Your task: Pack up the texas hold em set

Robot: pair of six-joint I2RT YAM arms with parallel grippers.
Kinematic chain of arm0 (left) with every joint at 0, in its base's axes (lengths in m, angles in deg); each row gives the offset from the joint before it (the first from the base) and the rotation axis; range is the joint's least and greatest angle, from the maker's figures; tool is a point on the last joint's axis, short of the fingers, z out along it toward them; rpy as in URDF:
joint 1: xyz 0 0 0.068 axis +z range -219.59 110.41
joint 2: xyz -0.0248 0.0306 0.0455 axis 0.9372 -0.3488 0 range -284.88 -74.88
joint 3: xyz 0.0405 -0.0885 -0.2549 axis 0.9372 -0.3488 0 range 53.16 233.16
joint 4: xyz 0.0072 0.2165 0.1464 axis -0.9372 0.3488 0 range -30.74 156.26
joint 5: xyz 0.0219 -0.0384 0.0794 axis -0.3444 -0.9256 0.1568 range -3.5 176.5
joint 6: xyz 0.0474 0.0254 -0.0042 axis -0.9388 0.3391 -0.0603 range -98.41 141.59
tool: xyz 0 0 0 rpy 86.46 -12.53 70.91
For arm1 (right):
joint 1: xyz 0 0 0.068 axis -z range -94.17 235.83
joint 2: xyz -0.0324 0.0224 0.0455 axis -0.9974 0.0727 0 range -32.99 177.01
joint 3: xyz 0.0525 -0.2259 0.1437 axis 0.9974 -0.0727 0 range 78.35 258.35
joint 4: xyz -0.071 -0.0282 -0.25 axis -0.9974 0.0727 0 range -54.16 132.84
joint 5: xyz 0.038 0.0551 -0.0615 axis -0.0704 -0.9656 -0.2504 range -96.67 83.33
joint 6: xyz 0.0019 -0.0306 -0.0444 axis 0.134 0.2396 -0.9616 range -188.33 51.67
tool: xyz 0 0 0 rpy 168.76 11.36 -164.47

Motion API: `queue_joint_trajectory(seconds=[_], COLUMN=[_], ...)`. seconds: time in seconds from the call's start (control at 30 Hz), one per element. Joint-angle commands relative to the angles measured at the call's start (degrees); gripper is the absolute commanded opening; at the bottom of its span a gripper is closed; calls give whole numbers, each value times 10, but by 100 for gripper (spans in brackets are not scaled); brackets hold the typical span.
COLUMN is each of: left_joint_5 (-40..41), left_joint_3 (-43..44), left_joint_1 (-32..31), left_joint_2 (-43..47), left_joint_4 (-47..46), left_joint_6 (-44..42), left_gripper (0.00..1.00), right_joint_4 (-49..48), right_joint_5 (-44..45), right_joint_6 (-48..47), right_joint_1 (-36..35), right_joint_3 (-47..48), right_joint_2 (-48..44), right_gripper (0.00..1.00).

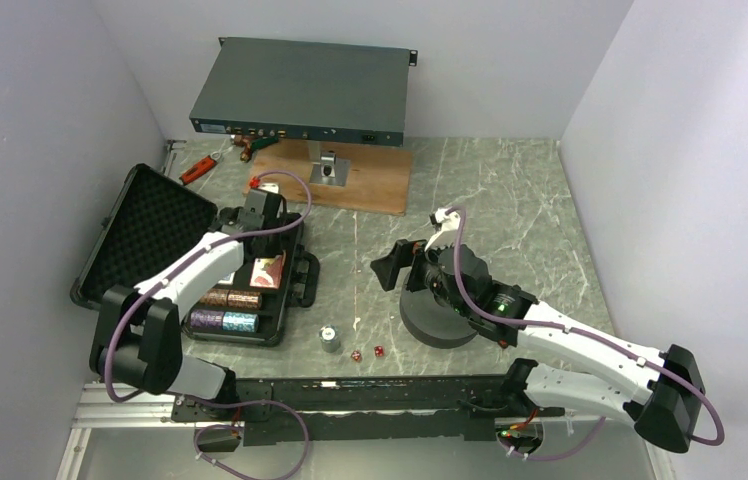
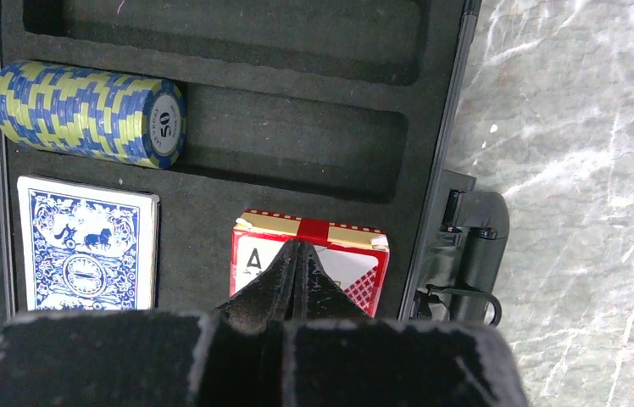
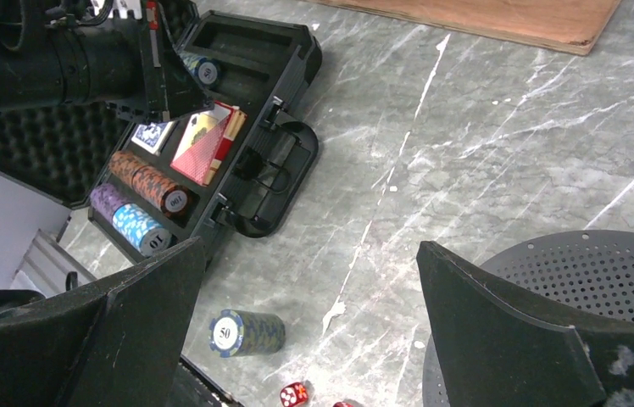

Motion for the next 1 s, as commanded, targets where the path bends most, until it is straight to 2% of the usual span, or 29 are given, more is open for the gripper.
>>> queue_joint_trajectory(seconds=[0.0,0.37,0.97], left_joint_5=[2,14,29], left_joint_3=[-22,-47,-96], left_joint_1=[1,2,3], left_joint_2=[36,25,33], left_joint_4=[-83,-111,-91], left_joint_6=[15,18,50], left_gripper=[0,0,0], right_joint_4=[4,4,5], right_joint_5=[11,17,21], right_joint_6=[-12,-16,-17], right_joint_1=[3,3,4], right_joint_3=[5,9,7], right_joint_2=[-7,4,8], right_gripper=[100,100,100])
